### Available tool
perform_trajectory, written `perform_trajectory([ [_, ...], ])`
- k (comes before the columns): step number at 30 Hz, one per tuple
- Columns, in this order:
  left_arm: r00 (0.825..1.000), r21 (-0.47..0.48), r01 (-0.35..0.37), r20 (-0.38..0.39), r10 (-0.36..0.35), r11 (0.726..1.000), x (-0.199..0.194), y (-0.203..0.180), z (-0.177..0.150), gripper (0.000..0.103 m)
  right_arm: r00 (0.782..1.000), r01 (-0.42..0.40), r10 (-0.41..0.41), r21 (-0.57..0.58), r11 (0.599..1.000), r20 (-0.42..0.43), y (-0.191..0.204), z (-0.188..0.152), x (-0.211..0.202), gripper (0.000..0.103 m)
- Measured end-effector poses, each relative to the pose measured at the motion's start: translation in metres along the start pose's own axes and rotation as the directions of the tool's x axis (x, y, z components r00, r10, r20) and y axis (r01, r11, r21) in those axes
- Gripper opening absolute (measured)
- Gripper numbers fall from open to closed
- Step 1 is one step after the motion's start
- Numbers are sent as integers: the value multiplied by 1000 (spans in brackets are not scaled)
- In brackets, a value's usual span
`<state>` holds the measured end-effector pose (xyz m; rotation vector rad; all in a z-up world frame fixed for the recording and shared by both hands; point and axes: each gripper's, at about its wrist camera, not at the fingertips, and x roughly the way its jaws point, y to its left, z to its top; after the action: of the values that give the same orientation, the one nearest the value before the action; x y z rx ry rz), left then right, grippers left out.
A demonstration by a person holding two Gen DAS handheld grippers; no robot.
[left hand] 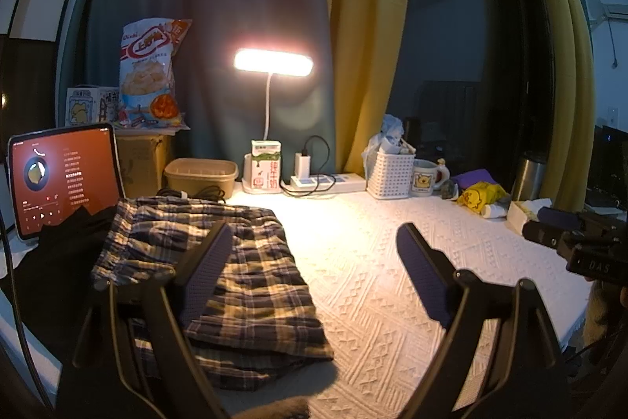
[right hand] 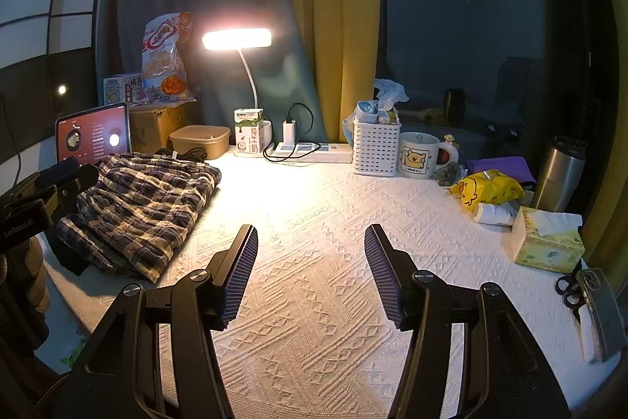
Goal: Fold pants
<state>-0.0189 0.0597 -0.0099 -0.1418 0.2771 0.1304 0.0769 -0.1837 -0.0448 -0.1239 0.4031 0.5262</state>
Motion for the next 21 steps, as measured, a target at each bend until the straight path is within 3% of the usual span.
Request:
perform_trajectory([
  [21, 1000, -6, -13, 1, 13, 1000, -1, 0, -1, 86, 1000, -5, 5, -4, 1000, -16, -1, -3, 3, 60],
])
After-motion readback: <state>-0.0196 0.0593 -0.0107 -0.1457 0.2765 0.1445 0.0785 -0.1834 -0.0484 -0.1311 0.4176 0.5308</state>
